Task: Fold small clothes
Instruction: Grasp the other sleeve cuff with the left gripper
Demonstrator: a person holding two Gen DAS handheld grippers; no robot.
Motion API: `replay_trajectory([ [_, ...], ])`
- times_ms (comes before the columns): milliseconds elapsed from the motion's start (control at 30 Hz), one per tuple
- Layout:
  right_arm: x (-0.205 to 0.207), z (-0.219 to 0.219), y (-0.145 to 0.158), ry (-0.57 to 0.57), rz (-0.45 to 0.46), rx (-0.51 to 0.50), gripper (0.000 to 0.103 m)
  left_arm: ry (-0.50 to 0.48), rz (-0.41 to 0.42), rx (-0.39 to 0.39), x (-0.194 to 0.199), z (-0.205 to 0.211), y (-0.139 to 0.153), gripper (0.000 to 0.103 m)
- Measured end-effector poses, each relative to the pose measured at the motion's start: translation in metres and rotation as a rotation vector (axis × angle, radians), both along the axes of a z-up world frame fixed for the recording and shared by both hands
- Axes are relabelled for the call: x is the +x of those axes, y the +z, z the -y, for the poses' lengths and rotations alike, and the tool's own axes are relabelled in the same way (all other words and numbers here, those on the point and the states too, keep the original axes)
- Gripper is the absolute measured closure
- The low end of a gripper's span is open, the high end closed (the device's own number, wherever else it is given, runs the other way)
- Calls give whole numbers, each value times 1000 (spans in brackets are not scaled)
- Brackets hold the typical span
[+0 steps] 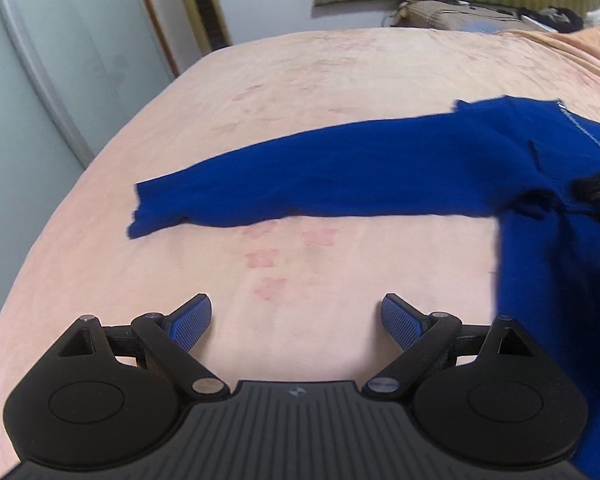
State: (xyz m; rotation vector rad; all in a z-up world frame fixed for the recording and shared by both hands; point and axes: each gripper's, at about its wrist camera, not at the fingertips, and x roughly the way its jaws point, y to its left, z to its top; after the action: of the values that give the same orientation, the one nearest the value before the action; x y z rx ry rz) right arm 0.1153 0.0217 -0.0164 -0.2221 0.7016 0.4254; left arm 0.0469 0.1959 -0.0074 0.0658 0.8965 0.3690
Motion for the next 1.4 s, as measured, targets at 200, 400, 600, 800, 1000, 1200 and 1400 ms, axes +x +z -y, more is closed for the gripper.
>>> replay_trajectory([
  [200, -52, 44, 43, -86, 70, 248, 50, 158, 49, -117, 5, -68, 2, 10],
  [400, -99, 73, 42, -114, 78, 288, 49, 320, 124, -429, 13, -131, -2, 10],
  [600, -111, 85, 36, -125, 93, 275, 42, 460, 296, -650, 22, -164, -6, 11],
  [800, -116, 95, 38, -131, 113, 284, 37, 603, 299, -634, 41, -178, -11, 90],
  [1000, -126, 105, 39, -126, 137, 265, 32, 578, 301, -489, 44, -177, 4, 98],
  [1200, -133, 130, 35, -162, 135, 272, 31, 652, 387, -79, 51, -183, 57, 98],
  [1400, -133, 156, 22, -233, 89, 326, 31, 491, 421, 38, 60, -127, 98, 98],
])
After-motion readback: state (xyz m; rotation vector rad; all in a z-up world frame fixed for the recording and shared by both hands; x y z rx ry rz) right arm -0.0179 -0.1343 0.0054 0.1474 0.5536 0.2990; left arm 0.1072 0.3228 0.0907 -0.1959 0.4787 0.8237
